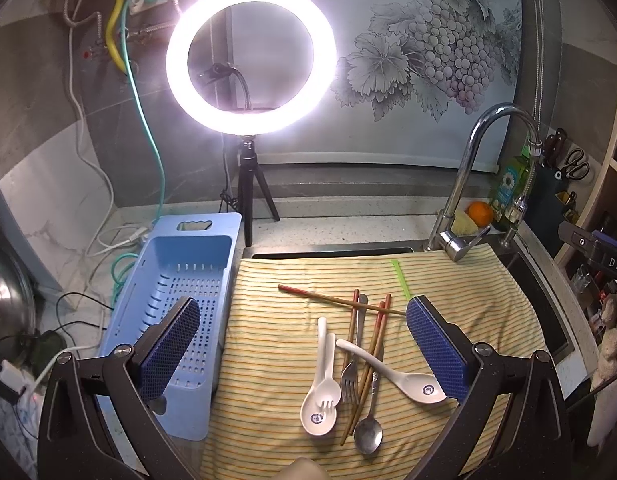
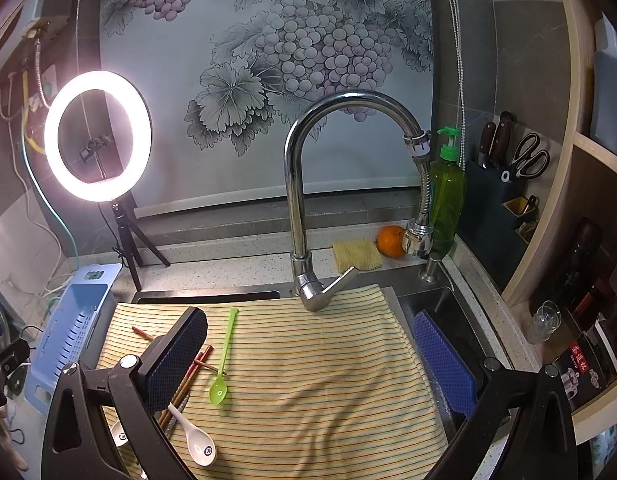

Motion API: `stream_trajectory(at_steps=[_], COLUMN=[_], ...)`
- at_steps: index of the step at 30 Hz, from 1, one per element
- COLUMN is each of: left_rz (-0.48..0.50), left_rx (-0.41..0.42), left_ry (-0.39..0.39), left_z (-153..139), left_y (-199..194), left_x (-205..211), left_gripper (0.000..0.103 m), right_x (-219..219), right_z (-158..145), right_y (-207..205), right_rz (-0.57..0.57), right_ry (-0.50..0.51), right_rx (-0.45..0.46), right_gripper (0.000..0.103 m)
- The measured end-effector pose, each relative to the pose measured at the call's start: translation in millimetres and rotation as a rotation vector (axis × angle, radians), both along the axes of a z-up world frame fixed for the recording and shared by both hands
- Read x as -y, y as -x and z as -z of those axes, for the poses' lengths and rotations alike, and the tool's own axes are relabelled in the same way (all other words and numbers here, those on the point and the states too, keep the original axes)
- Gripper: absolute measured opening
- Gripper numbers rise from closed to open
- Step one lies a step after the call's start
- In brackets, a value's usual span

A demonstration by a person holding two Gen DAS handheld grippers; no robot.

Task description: Organize utensils

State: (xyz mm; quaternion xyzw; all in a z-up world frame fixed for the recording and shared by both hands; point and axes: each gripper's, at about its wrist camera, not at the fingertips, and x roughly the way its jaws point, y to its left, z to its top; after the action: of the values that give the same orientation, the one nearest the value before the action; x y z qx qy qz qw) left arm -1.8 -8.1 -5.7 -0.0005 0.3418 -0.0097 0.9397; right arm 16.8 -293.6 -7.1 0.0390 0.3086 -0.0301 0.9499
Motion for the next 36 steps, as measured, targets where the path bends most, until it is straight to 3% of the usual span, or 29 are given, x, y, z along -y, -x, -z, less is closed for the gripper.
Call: stream_trajectory(at_steps=[36], left_rz=[0.014], left_rx=[0.001], left_ry=[0.0], left_z=[-2.4], left_y=[-2.4], left_x=[4.5], left_gripper=[0.102], right_x=[1.1], right_z=[-1.2], right_y=[-2.4], right_rz=[-0.001], right_ry=[0.004], right_rx=[0.003], right_gripper=[0.102])
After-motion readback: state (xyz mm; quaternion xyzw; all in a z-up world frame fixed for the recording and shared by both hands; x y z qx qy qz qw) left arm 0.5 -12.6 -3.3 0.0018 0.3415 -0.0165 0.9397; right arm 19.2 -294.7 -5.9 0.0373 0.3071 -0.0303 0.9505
